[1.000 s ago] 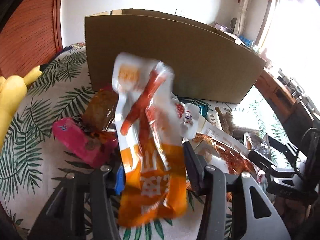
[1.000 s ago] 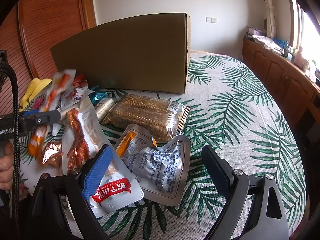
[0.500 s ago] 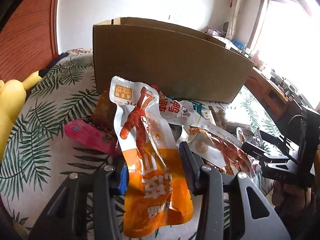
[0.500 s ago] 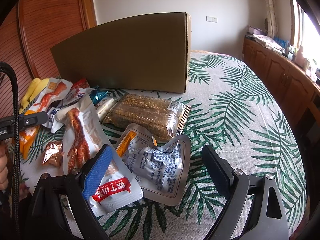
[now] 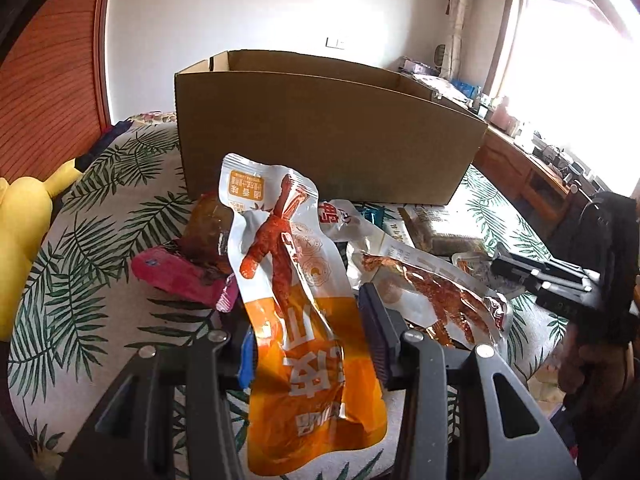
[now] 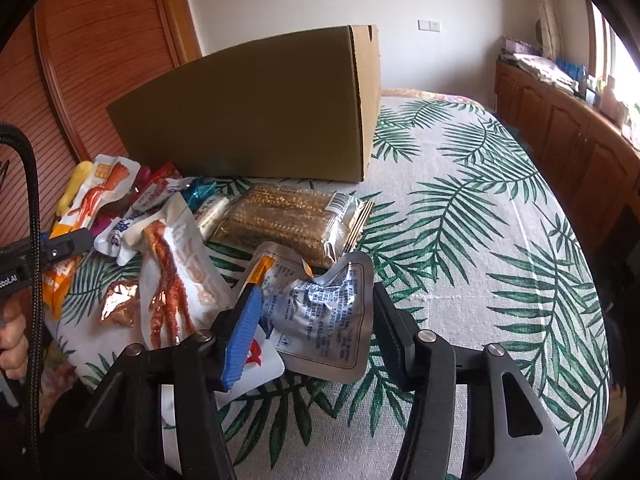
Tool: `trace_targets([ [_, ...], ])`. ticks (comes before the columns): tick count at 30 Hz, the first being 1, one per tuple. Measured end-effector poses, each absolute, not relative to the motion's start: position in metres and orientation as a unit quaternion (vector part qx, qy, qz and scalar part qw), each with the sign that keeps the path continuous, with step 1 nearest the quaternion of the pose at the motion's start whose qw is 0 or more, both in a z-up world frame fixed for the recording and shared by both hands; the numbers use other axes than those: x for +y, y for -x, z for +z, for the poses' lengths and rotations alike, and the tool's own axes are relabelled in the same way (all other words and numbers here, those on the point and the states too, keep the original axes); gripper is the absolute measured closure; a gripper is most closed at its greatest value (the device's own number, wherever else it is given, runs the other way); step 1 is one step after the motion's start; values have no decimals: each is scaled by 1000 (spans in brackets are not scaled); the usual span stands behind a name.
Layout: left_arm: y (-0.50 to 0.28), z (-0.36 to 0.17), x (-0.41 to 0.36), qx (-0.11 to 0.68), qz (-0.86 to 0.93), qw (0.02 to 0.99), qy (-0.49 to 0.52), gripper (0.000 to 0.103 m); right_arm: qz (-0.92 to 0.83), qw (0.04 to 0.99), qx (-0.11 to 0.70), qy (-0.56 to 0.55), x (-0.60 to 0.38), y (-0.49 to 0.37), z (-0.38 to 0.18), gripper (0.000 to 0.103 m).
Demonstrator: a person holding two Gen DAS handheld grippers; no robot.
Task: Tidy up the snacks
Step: 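Close the left tool on the orange packet while the right tool grasps the white packet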
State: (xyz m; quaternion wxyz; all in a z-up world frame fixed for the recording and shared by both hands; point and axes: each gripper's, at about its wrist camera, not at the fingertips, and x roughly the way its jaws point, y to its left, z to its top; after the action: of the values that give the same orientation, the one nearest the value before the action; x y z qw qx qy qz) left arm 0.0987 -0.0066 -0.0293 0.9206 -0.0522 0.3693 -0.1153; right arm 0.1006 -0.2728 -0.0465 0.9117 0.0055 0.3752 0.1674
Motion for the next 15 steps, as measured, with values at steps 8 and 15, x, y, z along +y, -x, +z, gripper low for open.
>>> trace_targets([
  [8,-98,-27,-10,367,-119,921,51,60,182,914,360,-33,-289,-95,-28,89],
  [15,-93,-18,-12,357,-125,925,49,60,186,924,334,-20,-285,-81,-7,99],
])
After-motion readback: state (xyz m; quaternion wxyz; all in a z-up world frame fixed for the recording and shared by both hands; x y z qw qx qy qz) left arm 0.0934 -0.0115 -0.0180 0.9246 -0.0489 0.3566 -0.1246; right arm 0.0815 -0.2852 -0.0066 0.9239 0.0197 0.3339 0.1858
